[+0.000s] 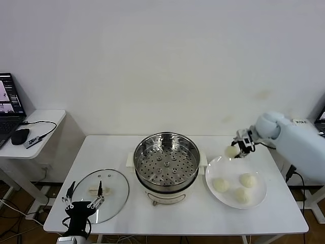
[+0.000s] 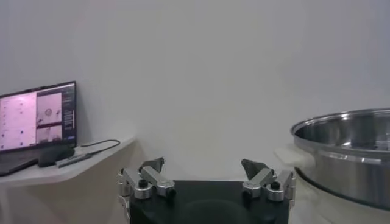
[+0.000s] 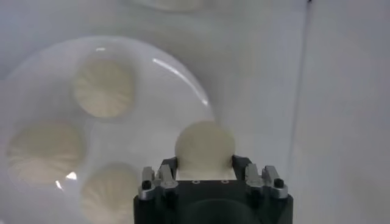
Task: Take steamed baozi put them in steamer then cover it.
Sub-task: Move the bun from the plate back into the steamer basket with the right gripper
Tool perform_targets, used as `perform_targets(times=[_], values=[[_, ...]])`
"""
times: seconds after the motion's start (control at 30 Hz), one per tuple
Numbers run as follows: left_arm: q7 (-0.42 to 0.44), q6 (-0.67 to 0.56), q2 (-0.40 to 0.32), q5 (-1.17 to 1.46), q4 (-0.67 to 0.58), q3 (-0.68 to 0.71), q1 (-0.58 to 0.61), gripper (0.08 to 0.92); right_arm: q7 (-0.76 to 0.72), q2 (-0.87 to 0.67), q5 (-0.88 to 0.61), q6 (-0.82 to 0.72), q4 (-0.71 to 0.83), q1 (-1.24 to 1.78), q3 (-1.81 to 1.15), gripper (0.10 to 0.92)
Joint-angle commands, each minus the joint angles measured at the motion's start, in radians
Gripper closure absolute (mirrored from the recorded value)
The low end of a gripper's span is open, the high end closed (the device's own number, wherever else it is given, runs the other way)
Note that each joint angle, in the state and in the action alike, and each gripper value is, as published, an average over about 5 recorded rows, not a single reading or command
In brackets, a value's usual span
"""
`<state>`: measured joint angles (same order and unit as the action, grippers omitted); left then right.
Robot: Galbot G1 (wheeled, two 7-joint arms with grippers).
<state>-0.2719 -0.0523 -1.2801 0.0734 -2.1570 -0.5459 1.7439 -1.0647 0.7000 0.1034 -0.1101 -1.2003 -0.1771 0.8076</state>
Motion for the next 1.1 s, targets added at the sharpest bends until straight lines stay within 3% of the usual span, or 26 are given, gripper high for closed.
perform_targets(times=[0.03, 0.37, 0.63, 1.1], values=[[0.001, 0.0, 0.003, 0.006, -0.001, 0.001, -0.005, 0.177, 0.0, -0.025, -0.185, -0.023, -0.122, -0.286, 0.177, 0.448], [0.001, 0.001, 0.011, 0.007, -0.015, -0.01, -0.004, 0.177, 0.057, 0.188, -0.302, 0.01, -0.135, -0.452, 0.312, 0.448], [0.003, 0.001, 0.008, 0.007, -0.022, -0.027, 0.0, 0.177, 0.097, 0.397, -0.267, 0.133, -0.092, -0.435, 0.397, 0.446], [0.005, 0.002, -0.012, 0.003, -0.026, -0.043, 0.001, 0.177, 0.152, 0.525, 0.027, 0.42, 0.012, -0.304, 0.47, 0.44]])
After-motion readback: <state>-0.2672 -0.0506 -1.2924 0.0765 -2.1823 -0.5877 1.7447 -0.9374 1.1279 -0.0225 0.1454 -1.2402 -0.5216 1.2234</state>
